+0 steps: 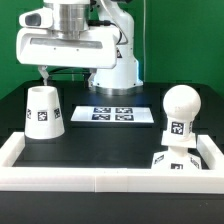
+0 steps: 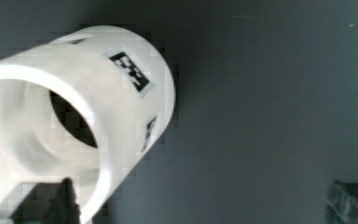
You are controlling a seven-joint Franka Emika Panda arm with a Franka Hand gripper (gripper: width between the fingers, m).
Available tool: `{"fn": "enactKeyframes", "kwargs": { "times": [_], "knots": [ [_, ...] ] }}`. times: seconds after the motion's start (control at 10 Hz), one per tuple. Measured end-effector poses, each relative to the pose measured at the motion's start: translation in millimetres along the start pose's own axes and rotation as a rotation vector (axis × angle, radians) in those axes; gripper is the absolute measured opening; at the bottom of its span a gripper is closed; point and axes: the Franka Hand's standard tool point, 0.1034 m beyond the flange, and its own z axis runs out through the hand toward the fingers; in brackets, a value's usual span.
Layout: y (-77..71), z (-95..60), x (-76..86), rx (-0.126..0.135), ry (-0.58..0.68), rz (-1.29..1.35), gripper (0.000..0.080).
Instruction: Assemble lamp
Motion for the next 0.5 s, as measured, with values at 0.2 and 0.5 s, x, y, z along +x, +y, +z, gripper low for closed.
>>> {"fn": "enactKeyframes", "kwargs": {
  "times": [0.2, 0.5],
  "knots": [
    [3.2, 5.5, -0.7, -0.006, -0.008, -0.015, 0.0698],
    [9.1, 19.9, -3.1, -0.018, -0.011, -0.027, 0.0698]
  ]
}}
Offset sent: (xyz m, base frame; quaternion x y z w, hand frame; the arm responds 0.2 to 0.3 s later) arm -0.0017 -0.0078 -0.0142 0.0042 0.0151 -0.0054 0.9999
